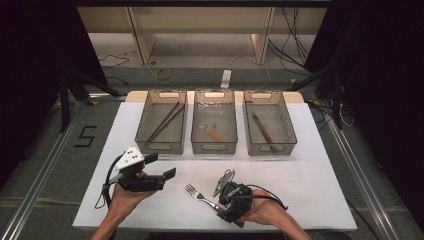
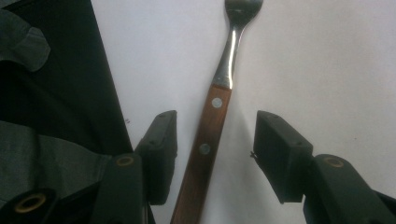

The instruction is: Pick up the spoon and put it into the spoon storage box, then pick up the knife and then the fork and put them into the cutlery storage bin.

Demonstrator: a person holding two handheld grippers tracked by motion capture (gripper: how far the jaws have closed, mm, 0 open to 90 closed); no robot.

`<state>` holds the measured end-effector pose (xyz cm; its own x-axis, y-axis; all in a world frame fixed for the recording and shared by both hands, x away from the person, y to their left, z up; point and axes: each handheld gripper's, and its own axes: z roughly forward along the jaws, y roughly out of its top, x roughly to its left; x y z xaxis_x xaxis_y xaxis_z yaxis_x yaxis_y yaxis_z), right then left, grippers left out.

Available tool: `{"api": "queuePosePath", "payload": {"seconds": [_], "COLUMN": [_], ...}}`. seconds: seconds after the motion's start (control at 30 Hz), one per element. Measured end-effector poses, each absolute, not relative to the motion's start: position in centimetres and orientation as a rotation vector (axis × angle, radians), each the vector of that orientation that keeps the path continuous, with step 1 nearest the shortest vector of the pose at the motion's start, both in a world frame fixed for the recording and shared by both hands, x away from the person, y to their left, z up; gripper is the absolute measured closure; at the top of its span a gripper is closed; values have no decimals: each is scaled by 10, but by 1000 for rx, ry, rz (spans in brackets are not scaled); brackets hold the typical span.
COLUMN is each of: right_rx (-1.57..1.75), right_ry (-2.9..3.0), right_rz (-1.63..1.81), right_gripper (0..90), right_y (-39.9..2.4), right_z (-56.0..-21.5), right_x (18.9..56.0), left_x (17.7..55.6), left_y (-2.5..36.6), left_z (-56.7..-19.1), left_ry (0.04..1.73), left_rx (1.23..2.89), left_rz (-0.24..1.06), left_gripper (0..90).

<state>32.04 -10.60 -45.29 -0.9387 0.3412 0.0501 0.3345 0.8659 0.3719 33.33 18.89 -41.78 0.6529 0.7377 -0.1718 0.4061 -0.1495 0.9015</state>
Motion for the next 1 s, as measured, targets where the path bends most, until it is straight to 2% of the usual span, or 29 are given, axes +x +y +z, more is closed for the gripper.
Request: {"api": "queuePosePath", "payload": {"seconds": [0.6,1.0], "right_rx": [454,471], "right_ry": [3017,3027], "right_rz": [501,468], "right_gripper": [603,738], "right_y": [-102,-105], "right_z": [-463,-461], "right_x": [321,326], "left_x": [332,330], "left_y": [191,191], "left_z": [-418,-417], "left_ry": [925,920], "left_rx": [1770,1777], "left_rz": [382,389], "left_gripper": [139,139]}}
